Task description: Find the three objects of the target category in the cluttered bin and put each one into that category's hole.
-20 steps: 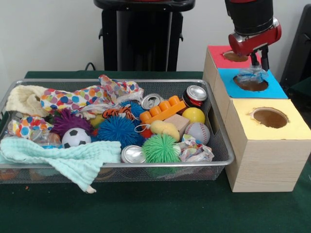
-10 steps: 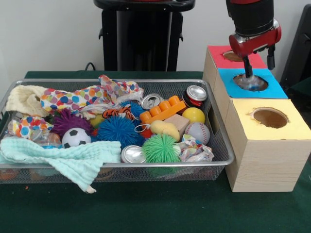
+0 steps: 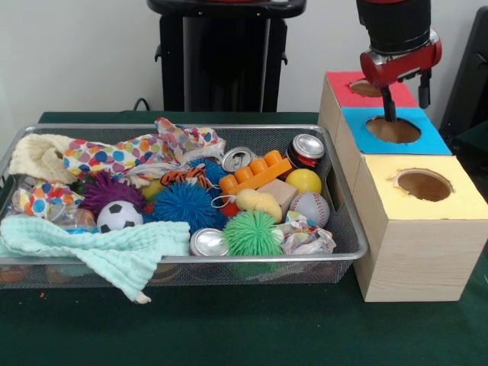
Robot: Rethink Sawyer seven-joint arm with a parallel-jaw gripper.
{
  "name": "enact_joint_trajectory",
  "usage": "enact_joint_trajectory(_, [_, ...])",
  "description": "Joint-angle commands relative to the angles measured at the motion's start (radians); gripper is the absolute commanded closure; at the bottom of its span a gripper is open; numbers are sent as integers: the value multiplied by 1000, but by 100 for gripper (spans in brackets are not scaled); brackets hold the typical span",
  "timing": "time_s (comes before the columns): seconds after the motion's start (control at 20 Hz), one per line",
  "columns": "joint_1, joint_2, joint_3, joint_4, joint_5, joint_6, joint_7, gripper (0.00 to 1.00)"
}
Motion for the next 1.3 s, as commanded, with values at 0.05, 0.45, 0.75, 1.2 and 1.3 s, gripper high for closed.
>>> enact_joint_trajectory(0.05, [-24, -52, -21, -19, 17, 86, 113, 0])
enact_joint_trajectory(0.45, [-66, -124, 7, -20, 23, 197, 50, 0])
enact_joint_trajectory(0.75, [-116, -135, 15, -63, -15, 260, -18, 0])
enact_joint_trajectory(1.2, [-191, -132, 34, -122, -80, 303, -102, 0])
enact_joint_trajectory(1.3, [-201, -131, 27, -139, -95, 311, -105, 0])
